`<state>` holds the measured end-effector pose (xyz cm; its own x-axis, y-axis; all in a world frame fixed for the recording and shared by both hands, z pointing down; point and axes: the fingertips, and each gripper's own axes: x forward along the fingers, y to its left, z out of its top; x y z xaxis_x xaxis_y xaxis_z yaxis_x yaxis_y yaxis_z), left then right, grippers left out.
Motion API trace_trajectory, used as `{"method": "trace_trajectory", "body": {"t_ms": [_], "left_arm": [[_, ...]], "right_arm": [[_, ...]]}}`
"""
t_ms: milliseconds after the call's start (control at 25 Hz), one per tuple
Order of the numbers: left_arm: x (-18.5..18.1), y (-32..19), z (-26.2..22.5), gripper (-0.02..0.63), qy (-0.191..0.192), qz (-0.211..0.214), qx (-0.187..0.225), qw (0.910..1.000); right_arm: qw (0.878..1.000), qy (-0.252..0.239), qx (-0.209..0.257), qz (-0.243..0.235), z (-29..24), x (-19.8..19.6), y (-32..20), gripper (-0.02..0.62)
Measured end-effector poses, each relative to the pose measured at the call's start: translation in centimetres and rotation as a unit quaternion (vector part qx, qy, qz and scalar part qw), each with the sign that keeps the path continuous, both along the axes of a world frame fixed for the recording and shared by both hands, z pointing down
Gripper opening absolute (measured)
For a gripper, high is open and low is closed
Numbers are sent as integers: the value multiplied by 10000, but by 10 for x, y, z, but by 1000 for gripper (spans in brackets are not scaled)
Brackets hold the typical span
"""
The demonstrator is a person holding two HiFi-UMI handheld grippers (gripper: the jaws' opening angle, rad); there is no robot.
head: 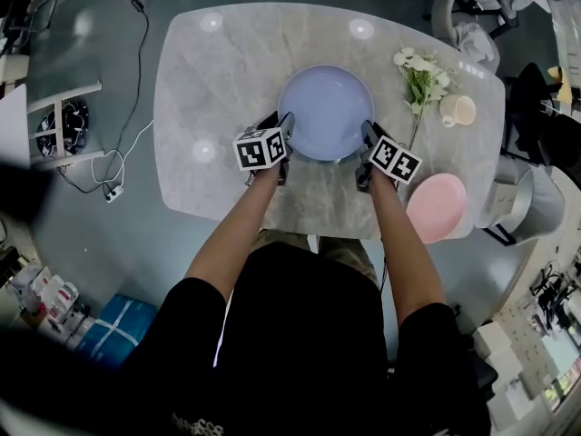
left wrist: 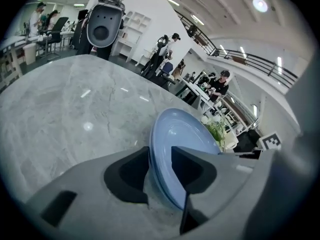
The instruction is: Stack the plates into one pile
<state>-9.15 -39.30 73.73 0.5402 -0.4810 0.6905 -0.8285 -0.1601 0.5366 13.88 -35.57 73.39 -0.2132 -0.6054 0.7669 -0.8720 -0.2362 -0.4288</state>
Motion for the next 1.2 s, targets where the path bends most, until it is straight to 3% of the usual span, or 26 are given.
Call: {"method": "trace_trajectory", "body": {"t_ms": [280, 680, 1000, 1200], "left_arm": [[-5, -2, 9, 86, -2, 101, -14, 9999], [-5, 17, -14, 74, -4, 55, 7, 10000], [12, 54, -55, 74, 31, 393, 168, 9991], [34, 92, -79, 74, 118, 475, 217, 9986]], "right_arm": [[9999, -22, -113, 24, 10, -4, 1, 49], [10000, -11, -9, 56, -14, -4, 23, 46], [9997, 87, 206, 70, -57, 10, 65, 46], [9989, 39, 291, 365, -78, 31, 115, 46]]}}
